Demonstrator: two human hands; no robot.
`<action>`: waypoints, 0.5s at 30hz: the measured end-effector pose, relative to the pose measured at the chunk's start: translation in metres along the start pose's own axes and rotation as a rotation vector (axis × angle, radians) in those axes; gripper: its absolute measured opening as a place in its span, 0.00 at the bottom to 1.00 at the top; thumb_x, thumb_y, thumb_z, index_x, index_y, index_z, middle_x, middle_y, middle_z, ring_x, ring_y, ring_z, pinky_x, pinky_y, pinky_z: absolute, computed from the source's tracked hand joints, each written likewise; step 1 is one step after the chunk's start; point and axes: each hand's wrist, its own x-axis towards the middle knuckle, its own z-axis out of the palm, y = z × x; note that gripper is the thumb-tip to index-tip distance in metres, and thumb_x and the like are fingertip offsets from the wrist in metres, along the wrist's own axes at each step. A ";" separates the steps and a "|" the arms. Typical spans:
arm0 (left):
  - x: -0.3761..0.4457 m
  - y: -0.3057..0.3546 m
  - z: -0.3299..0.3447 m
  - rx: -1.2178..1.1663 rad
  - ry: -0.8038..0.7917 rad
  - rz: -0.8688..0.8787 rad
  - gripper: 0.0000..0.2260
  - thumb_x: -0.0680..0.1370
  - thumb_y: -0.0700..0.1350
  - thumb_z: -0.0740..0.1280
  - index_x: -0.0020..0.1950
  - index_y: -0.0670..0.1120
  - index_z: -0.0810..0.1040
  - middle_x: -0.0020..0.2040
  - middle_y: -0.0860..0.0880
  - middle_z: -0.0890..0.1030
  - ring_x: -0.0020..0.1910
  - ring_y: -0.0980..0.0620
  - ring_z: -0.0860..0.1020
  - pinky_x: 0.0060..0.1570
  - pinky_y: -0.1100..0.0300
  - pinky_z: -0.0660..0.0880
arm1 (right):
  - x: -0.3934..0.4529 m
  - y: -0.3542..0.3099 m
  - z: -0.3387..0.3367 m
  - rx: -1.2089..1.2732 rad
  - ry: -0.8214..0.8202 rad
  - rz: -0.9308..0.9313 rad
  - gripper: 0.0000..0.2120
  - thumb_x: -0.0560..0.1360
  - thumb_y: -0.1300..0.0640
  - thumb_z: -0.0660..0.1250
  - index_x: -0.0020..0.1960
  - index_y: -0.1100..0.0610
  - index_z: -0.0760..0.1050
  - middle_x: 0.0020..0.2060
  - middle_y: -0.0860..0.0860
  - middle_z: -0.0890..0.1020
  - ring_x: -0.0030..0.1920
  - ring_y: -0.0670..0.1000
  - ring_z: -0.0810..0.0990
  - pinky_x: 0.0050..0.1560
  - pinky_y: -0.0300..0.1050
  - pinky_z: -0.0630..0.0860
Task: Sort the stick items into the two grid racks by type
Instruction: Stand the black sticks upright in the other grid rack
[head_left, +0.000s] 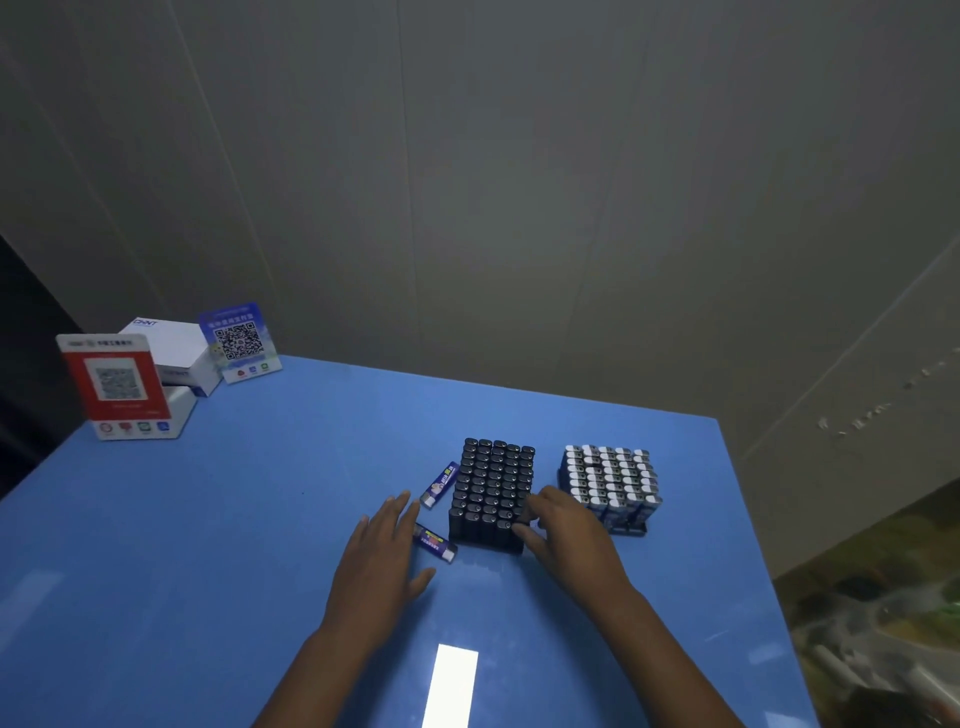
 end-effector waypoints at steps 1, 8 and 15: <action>0.002 0.000 0.000 -0.012 -0.006 0.002 0.37 0.72 0.53 0.75 0.76 0.46 0.64 0.78 0.49 0.62 0.76 0.48 0.64 0.73 0.51 0.60 | 0.001 0.000 -0.003 0.011 0.019 0.001 0.05 0.79 0.50 0.67 0.47 0.51 0.75 0.45 0.45 0.76 0.46 0.46 0.76 0.41 0.43 0.73; 0.030 -0.009 0.002 -0.081 -0.180 -0.008 0.41 0.76 0.55 0.70 0.80 0.53 0.48 0.80 0.52 0.46 0.77 0.51 0.57 0.70 0.57 0.65 | 0.024 -0.001 -0.022 0.123 0.132 0.050 0.07 0.80 0.55 0.66 0.44 0.48 0.72 0.42 0.42 0.74 0.43 0.41 0.76 0.40 0.32 0.68; 0.071 -0.027 0.012 -0.128 -0.276 0.079 0.41 0.73 0.58 0.72 0.80 0.55 0.54 0.80 0.51 0.53 0.77 0.50 0.57 0.70 0.55 0.64 | 0.039 -0.002 -0.024 0.159 0.152 0.106 0.06 0.79 0.58 0.67 0.44 0.50 0.74 0.40 0.40 0.73 0.43 0.41 0.75 0.42 0.29 0.67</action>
